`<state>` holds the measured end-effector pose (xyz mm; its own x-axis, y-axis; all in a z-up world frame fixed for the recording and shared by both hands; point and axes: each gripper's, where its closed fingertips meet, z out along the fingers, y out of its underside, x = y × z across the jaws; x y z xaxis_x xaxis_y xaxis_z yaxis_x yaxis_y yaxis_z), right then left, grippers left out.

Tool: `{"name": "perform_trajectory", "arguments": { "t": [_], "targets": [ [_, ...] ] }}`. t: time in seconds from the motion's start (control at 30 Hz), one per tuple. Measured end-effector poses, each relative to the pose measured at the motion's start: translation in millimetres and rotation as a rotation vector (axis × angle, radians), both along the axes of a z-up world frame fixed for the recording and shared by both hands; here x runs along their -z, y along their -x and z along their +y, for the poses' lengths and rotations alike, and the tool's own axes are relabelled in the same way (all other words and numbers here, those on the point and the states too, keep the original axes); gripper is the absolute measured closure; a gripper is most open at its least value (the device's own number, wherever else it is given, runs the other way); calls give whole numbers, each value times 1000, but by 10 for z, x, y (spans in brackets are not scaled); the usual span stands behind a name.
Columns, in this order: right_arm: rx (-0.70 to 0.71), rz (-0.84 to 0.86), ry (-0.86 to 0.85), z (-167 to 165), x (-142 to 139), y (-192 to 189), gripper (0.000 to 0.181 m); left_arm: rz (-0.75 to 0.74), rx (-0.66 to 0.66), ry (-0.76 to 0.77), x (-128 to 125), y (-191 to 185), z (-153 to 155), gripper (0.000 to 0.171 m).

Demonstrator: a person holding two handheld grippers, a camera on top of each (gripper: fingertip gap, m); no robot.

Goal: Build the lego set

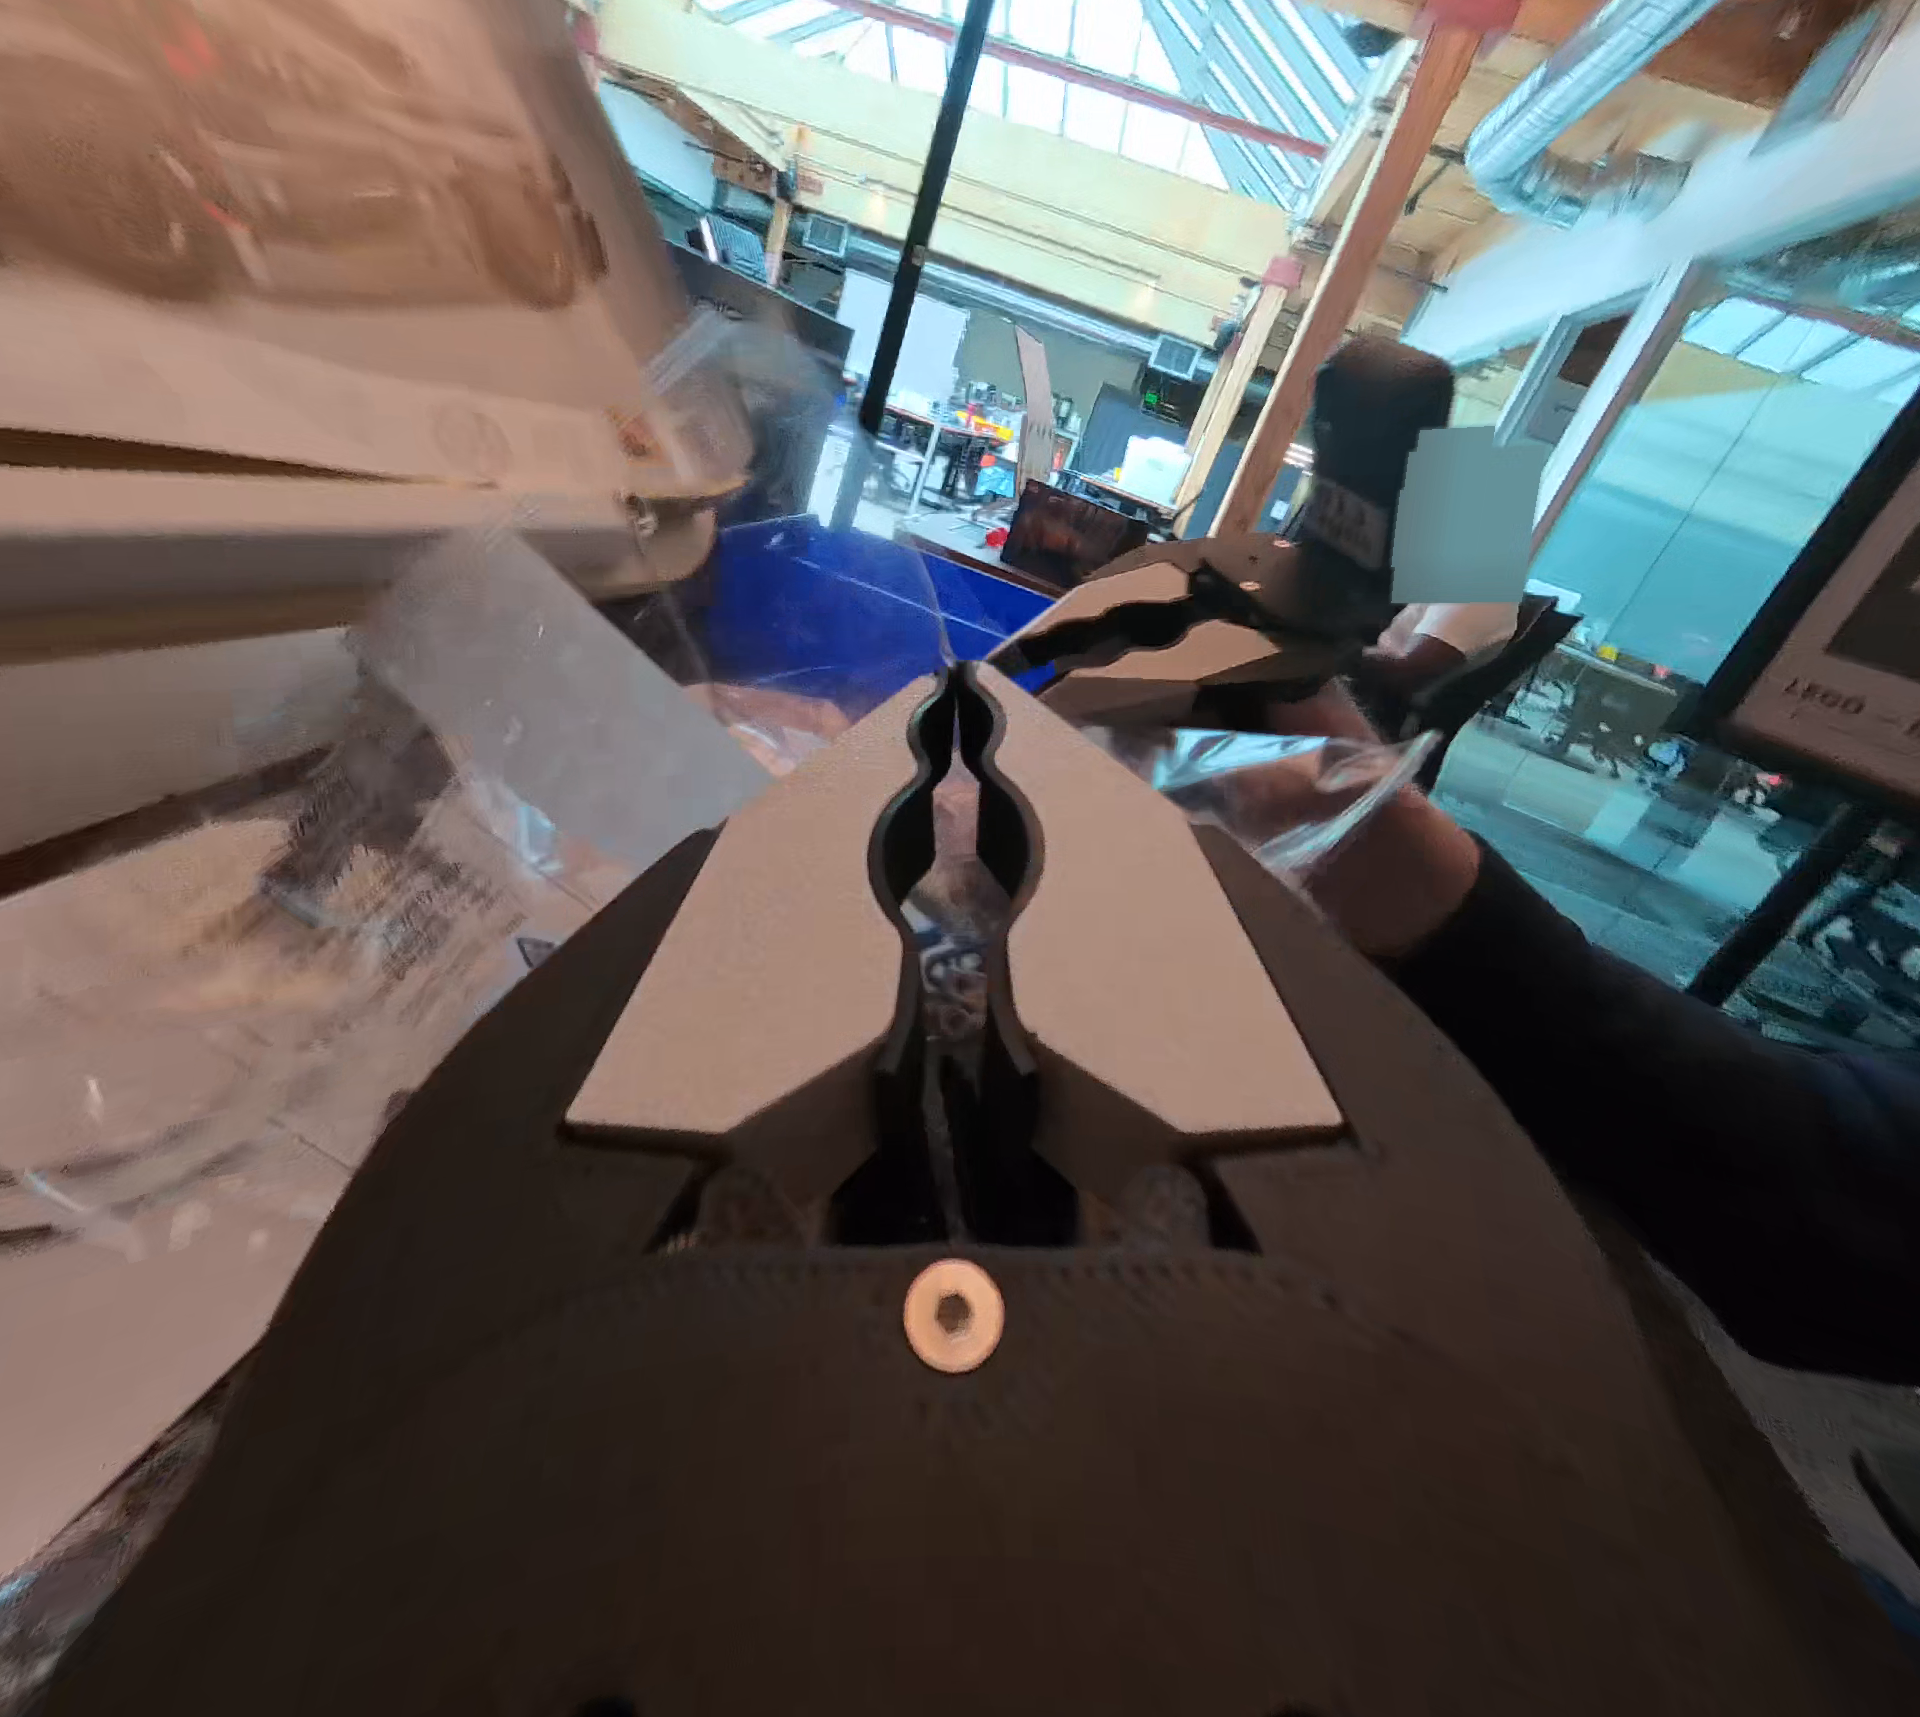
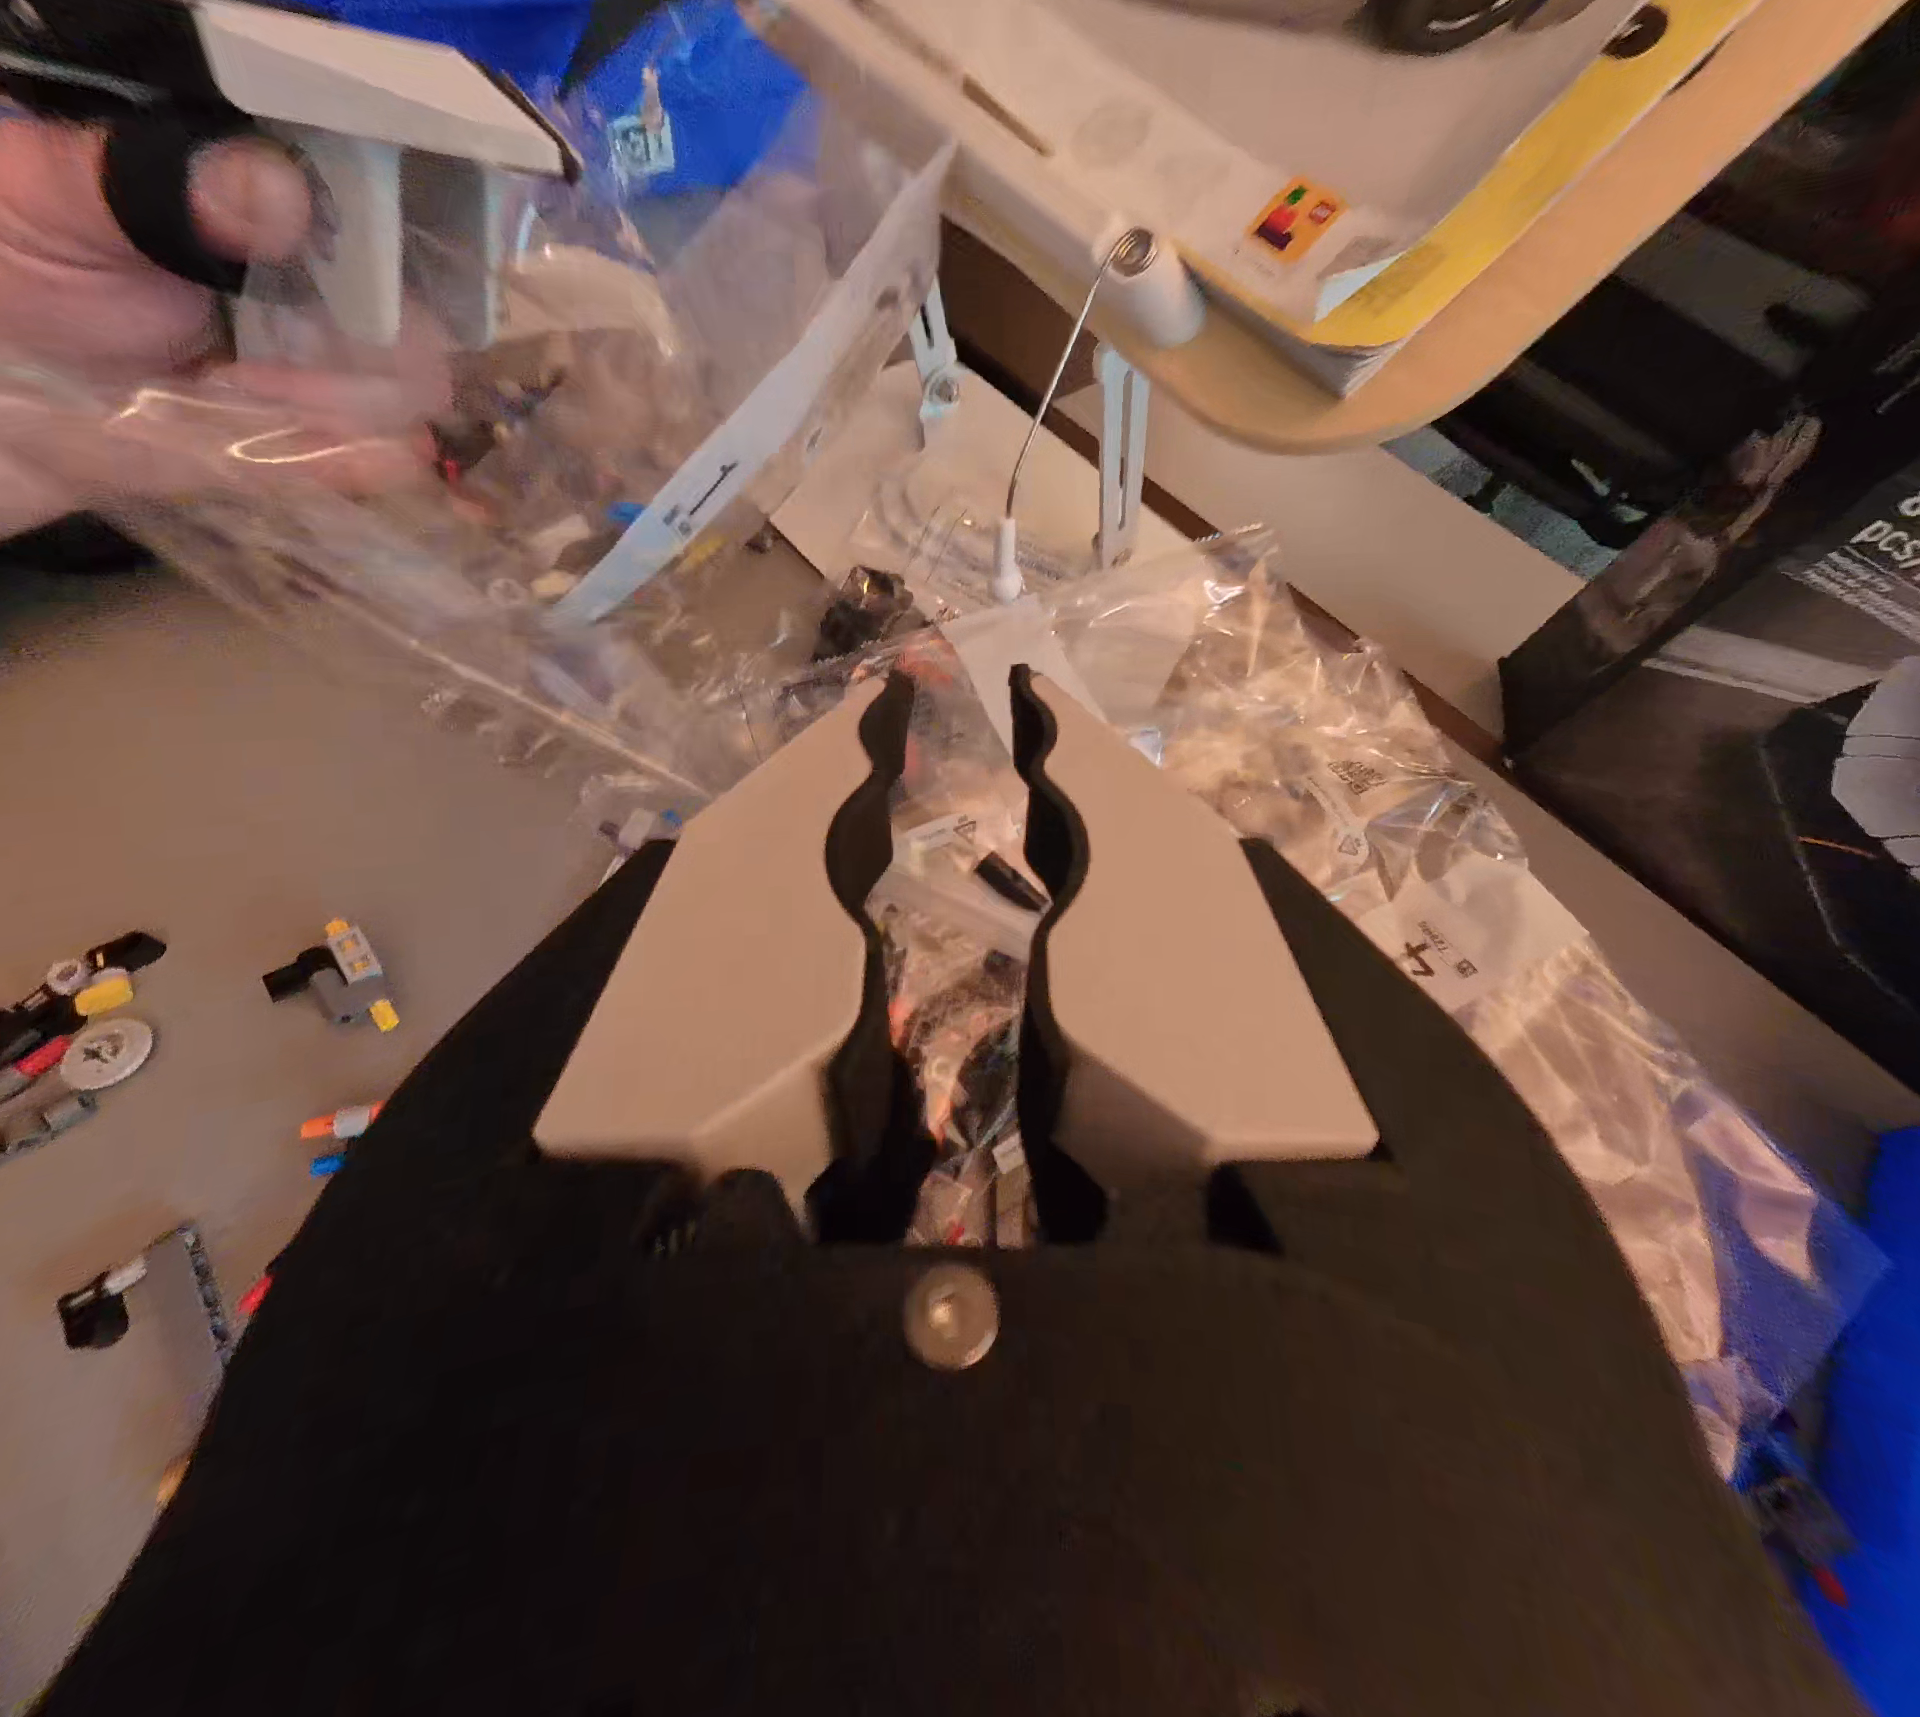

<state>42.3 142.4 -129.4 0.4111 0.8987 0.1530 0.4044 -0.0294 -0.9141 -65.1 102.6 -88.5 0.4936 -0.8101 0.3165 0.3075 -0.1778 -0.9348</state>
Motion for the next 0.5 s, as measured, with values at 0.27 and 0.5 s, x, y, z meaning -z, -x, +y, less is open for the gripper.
{"name": "perform_trajectory", "arguments": {
  "t": [0.27, 0.5],
  "targets": [
    [-19, 39, 3, -19, -39, -10, 163, 46, -7, 59, 177, -17, 78, 171],
    [-174, 42, 20, -255, -54, -33, 166, 15, -71, 46, 118, 129, 124, 171]
  ]
}}
